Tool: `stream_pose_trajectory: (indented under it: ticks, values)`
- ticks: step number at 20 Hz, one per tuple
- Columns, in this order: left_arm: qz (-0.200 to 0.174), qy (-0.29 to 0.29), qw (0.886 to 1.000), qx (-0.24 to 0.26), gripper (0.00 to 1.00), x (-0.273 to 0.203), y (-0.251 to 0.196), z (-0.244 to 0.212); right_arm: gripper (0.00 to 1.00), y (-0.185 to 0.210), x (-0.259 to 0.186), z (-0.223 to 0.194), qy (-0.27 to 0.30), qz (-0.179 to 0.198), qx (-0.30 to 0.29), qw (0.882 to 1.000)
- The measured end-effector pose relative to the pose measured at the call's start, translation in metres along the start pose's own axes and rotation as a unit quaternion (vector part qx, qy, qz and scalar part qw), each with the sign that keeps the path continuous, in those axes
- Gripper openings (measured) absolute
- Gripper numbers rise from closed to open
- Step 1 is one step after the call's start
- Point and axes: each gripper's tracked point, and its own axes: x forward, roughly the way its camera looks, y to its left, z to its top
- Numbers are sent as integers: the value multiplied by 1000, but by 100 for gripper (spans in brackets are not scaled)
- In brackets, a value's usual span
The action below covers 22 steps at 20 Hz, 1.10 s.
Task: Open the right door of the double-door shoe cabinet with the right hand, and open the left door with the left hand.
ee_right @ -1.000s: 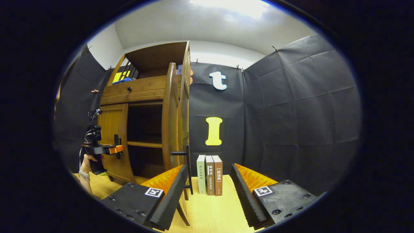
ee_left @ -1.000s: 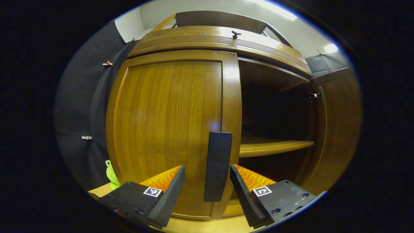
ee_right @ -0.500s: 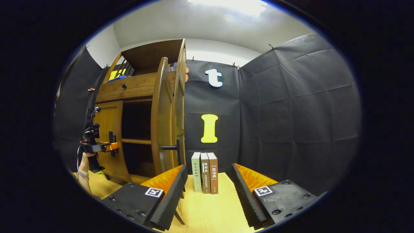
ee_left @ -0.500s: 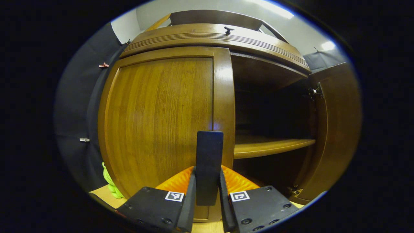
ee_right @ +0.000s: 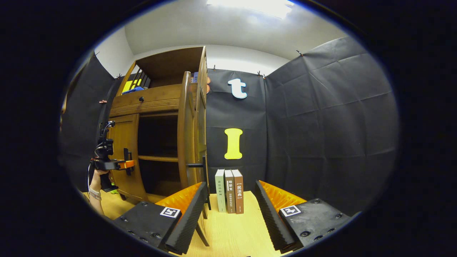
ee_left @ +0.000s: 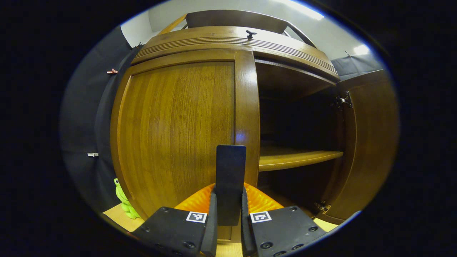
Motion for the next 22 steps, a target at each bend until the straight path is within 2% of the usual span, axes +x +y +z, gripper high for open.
stream_pose_trajectory:
  ticks: [4,5,6,14,22]
  values:
    - [-17,9,1000,-9,30,-20,1,3,86,15,-9,3,3,12,0,1000]
    - [-25,11,1000,-11,30,-27,2,2,83,19,-11,4,3,16,1,1000]
    - [-32,12,999,-15,30,-33,3,2,86,22,-13,6,2,19,2,1000]
    - [-73,14,997,-23,30,-89,19,2,86,68,-22,15,0,55,1,998]
    - [-105,11,994,-26,30,-141,53,2,85,125,-27,-6,33,89,-38,995]
